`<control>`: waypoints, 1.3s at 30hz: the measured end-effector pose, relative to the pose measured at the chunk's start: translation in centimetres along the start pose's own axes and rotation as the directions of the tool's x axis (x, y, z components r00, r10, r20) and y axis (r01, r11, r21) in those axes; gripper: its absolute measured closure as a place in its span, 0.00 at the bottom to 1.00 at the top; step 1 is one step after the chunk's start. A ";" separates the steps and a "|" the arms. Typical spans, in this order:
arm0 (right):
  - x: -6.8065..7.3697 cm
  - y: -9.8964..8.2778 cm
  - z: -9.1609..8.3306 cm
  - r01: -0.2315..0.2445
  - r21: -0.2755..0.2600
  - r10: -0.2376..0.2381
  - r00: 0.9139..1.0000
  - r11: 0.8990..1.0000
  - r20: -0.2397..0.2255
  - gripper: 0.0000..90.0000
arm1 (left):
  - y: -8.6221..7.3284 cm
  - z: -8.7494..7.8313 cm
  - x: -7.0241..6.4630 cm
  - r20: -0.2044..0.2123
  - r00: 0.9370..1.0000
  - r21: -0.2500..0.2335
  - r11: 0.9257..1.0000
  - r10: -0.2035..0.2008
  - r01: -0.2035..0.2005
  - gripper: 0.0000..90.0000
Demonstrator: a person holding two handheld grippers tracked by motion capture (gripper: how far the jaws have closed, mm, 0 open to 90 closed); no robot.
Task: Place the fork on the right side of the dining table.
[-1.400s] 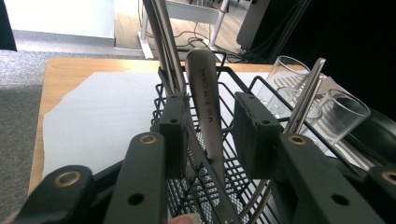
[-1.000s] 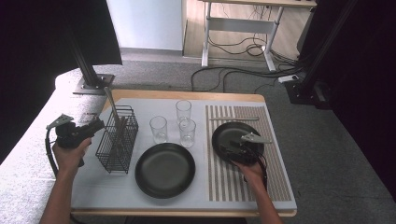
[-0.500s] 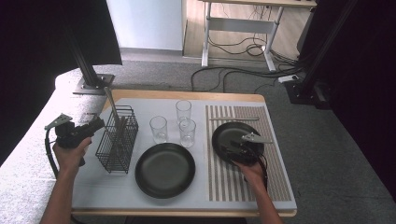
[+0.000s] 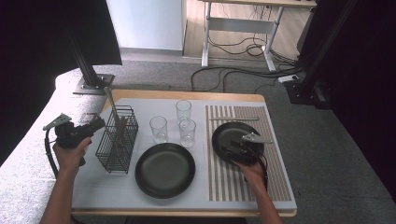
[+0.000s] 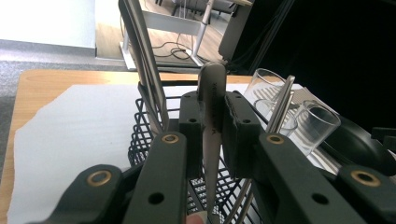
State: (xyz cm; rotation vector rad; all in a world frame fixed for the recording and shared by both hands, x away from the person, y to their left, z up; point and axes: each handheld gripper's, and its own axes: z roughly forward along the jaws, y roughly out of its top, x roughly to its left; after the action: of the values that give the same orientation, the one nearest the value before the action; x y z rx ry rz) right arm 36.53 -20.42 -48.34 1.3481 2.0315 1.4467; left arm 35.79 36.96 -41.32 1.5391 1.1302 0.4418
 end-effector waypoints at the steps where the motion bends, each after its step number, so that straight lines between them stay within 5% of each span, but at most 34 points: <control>1: 0.0 0.0 0.0 0.000 0.000 0.000 1.000 1.000 -0.001 0.46 | 0.0 0.0 0.0 0.002 1.000 -0.001 1.000 0.003 -0.003 0.88; 39: -0.2 0.1 -0.1 -0.003 -0.013 0.003 1.000 1.000 0.007 0.46 | 2.1 -2.5 -1.0 -0.035 0.998 -0.122 0.990 0.060 -0.063 0.88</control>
State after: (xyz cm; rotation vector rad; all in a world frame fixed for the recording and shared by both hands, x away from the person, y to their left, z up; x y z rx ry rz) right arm 36.56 -20.63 -48.28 1.3496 2.0137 1.4522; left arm 34.24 37.62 -38.34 1.4660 1.0614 0.5687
